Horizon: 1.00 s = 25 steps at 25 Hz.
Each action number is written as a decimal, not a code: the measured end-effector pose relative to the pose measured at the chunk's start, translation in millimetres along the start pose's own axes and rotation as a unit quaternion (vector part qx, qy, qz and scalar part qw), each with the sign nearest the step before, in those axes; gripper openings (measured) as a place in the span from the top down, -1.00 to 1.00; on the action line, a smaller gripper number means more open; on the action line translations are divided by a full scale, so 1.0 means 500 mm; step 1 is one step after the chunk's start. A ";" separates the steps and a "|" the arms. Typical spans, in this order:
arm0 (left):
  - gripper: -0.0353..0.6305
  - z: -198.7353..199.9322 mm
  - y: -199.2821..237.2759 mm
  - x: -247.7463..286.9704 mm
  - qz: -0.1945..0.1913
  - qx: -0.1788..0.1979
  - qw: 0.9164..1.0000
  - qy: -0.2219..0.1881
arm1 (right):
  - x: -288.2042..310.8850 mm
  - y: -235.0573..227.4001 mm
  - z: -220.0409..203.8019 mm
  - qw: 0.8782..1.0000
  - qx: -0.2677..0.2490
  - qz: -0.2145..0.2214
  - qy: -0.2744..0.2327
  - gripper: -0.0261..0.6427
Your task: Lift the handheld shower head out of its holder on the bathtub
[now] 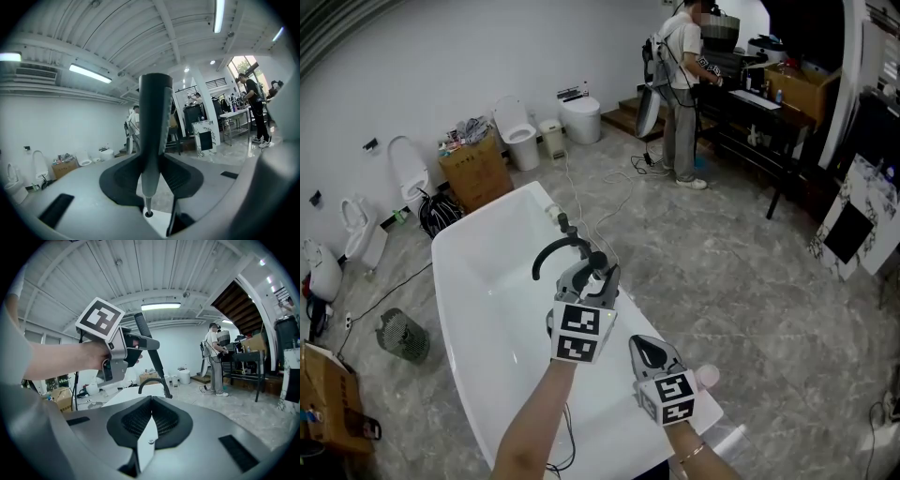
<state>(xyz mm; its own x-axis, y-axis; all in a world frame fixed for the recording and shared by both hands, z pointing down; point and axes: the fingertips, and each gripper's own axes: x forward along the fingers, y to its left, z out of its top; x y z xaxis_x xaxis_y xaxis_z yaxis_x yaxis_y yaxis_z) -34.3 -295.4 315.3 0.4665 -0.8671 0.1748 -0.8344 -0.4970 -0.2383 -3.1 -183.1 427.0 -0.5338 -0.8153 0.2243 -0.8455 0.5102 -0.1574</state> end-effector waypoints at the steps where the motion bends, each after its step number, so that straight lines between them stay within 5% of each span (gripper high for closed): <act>1: 0.44 0.007 -0.001 -0.007 0.000 0.001 1.000 -0.002 | -0.004 0.004 0.005 1.000 0.000 0.000 -0.002 0.90; 25: 0.44 0.032 0.014 -0.083 -0.004 -0.005 1.000 -0.006 | -0.038 0.063 0.033 1.000 -0.015 0.000 -0.011 0.91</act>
<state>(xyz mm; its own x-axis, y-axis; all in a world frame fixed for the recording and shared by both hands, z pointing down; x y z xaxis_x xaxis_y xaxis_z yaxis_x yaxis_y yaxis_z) -55.1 -263.4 291.2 0.4770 -0.8634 0.1643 -0.8333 -0.5037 -0.2277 -19.5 -156.1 401.7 -0.5336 -0.8208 0.2037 -0.8457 0.5177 -0.1292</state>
